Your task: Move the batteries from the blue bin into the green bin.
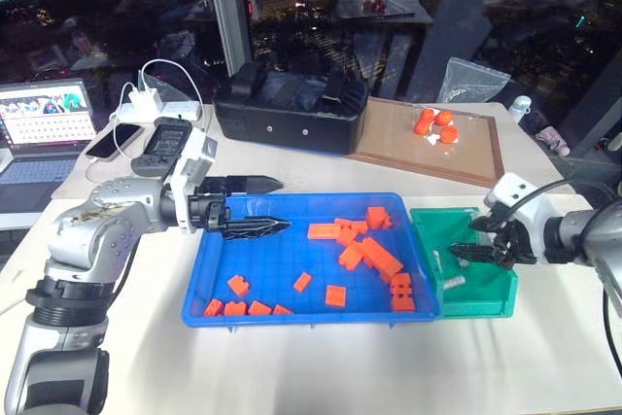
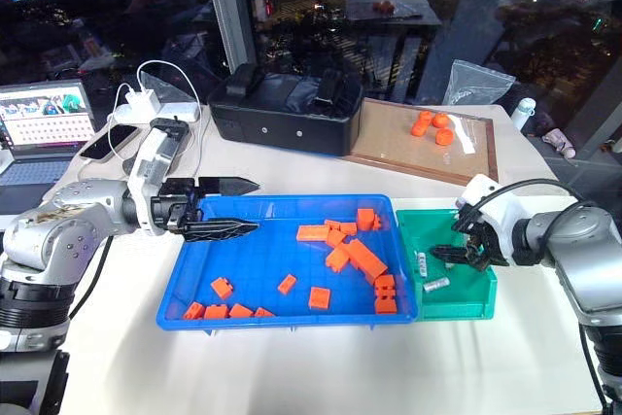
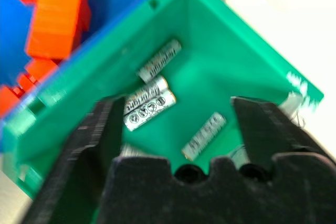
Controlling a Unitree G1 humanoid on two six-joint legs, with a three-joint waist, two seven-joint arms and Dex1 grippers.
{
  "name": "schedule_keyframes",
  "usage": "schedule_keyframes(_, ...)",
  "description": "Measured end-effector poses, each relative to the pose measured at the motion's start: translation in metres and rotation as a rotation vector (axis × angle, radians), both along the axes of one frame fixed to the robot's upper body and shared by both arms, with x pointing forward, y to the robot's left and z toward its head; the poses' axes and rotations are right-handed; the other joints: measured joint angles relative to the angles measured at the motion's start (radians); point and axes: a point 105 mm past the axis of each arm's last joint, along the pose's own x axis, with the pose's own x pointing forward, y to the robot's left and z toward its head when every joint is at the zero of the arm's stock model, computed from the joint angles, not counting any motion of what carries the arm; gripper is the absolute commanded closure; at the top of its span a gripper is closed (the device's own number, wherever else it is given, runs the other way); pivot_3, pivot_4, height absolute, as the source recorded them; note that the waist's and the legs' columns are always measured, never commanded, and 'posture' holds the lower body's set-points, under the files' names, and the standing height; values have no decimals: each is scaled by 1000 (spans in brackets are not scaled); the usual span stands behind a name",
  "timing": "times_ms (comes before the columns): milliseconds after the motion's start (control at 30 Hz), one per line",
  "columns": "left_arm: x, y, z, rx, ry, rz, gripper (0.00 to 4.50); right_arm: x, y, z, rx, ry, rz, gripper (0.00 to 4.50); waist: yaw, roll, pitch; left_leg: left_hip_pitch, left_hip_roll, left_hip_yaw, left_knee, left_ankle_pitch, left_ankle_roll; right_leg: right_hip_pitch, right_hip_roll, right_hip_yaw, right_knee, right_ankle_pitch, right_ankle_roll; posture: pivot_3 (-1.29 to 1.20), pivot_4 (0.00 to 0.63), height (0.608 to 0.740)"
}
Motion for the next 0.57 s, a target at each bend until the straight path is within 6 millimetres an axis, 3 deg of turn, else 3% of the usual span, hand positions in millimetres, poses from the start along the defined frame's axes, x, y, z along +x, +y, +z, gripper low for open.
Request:
schedule_keyframes(133,26,19,14,-67,-137,229,0,4,7,42,205,-173,50,59,2,-1,0,1,0,-1,0,0,0,2,1,0,-2,1,0,0,150,735)
schedule_keyframes(233,45,37,10,-55,-160,395,0,6,6,73,362,-356,59,59,-1,-2,1,1,0,-3,0,0,0,3,1,0,-3,2,0,0,150,735)
schedule_keyframes(300,46,51,8,-88,-164,473,0,8,-6,75,424,-379,9,59,-1,-2,1,1,-1,-2,-1,0,0,3,0,0,-5,2,1,0,150,735)
schedule_keyframes(400,44,63,-12,-45,-129,557,0,9,-19,72,504,-372,-61,59,0,-1,0,-1,-1,-2,-1,-1,1,3,-1,0,-7,3,2,0,150,735)
schedule_keyframes(567,38,69,-37,9,-73,592,0,5,-36,44,490,-309,-144,59,8,-1,0,-1,-1,-1,0,-1,1,3,-1,-1,-7,3,1,0,150,735)
